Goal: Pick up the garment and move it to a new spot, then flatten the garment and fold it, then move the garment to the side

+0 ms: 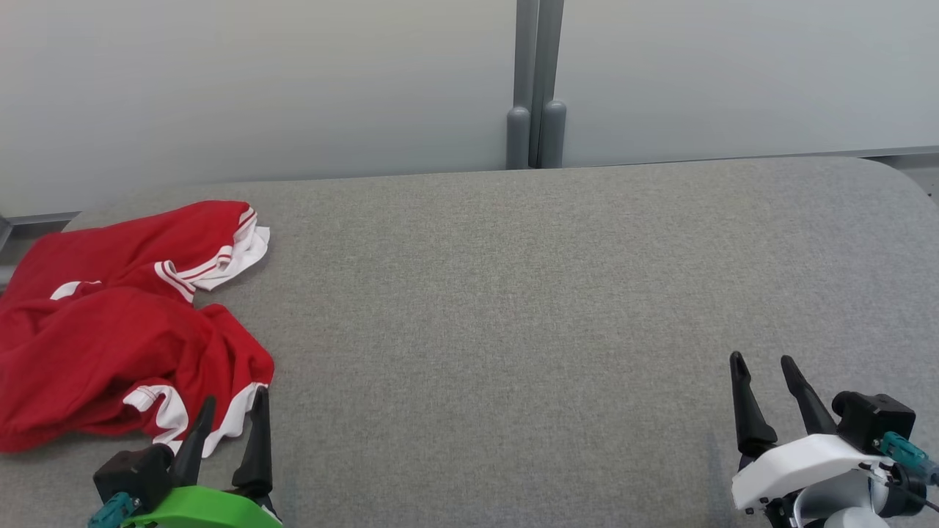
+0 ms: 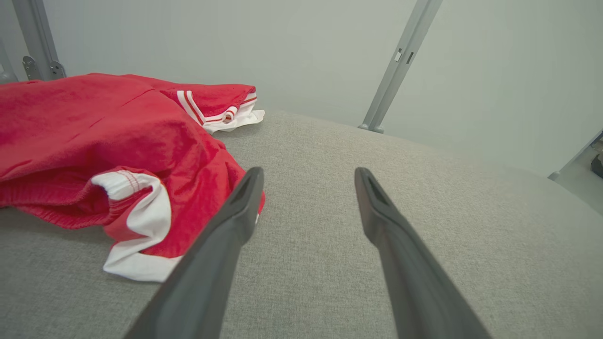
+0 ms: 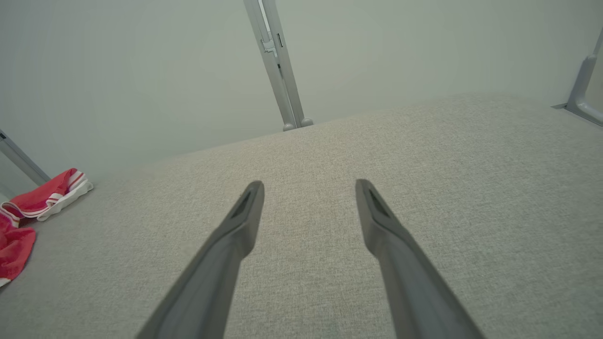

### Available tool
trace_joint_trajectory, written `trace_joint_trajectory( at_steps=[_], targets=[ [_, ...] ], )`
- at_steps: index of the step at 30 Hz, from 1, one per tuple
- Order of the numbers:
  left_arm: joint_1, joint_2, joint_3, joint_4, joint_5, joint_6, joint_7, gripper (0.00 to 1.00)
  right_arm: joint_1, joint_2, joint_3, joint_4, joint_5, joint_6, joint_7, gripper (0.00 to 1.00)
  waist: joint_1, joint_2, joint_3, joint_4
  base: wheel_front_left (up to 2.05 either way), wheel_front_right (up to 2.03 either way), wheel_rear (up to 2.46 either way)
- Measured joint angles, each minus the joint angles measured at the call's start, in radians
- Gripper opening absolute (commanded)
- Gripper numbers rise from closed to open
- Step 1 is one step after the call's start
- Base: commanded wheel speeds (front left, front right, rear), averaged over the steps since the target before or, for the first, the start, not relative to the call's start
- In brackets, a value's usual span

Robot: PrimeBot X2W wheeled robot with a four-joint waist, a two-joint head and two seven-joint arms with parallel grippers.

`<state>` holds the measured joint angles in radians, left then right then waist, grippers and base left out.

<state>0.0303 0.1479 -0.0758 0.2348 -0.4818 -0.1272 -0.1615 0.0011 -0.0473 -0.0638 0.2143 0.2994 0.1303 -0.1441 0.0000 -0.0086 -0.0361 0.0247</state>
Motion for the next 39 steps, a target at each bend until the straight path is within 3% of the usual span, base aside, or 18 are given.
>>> trace_joint_trajectory(
  at_steps=[13, 39],
  targets=[
    [0.022, 0.013, -0.019, 0.007, 0.124, 0.0, -0.031, 1.0, 0.016, -0.01, -0.004, 0.007, -0.143, 0.0, -0.036, 1.0, 0.0, 0.0, -0.003, 0.004, 0.0, 0.0, 0.0],
    [0.04, 0.017, 0.002, 0.074, 0.216, -0.002, -0.082, 1.0, 0.035, -0.004, -0.015, 0.017, -0.341, 0.0, -0.095, 1.0, 0.0, 0.0, -0.016, 0.022, 0.0, 0.0, 0.0]
  ],
)
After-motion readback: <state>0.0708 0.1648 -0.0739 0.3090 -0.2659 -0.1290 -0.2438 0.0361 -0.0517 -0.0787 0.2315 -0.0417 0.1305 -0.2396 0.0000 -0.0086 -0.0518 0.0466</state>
